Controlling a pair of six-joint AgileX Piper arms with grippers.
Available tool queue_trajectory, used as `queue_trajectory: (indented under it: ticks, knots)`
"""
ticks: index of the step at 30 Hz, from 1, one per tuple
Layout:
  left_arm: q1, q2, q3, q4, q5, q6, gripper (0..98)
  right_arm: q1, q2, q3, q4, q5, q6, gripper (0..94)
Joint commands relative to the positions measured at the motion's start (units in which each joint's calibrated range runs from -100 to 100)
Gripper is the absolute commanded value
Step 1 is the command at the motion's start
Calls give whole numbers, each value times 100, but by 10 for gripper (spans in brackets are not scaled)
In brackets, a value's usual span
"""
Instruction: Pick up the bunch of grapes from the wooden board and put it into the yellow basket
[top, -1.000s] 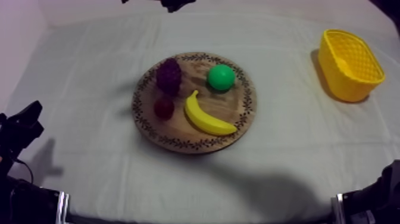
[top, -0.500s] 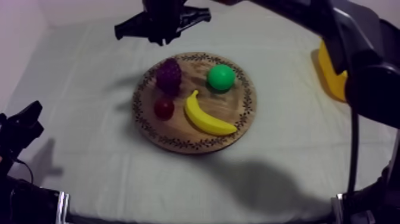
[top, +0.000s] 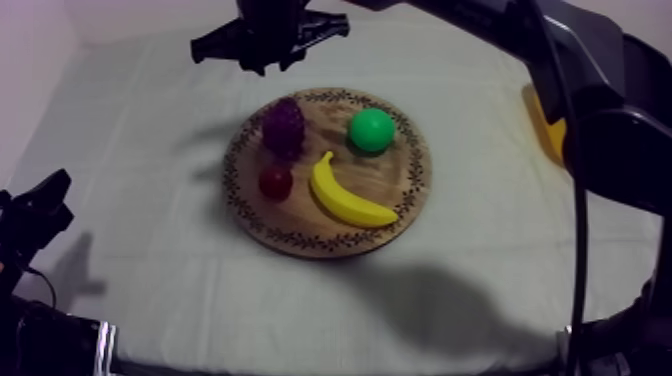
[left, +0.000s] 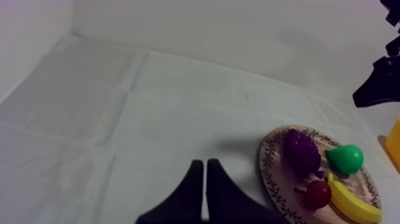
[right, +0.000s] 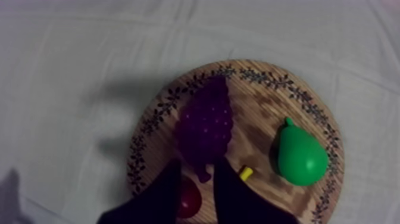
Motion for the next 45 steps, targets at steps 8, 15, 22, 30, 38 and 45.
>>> queue_trajectory:
  ticks: [8,15,22,30,38,45]
  knots:
    - [1,0,-4,-2,-4,0,1,42,25,9,-75,-123,0,434]
    - [1,0,-4,-2,-4,0,1,61,113,289,-97,-480,-32,627]
    - [1,0,-4,-2,-4,0,1,119,296,489,-113,-845,-89,670]
    - [1,0,-4,-2,-4,0,1,189,634,621,-164,-1317,-106,665]
    - [1,0,-4,-2,-4,0,1,229,1160,541,-181,-1686,-136,662]
    - [1,0,-4,-2,-4,0,1,309,1623,299,-160,-1797,-280,651]
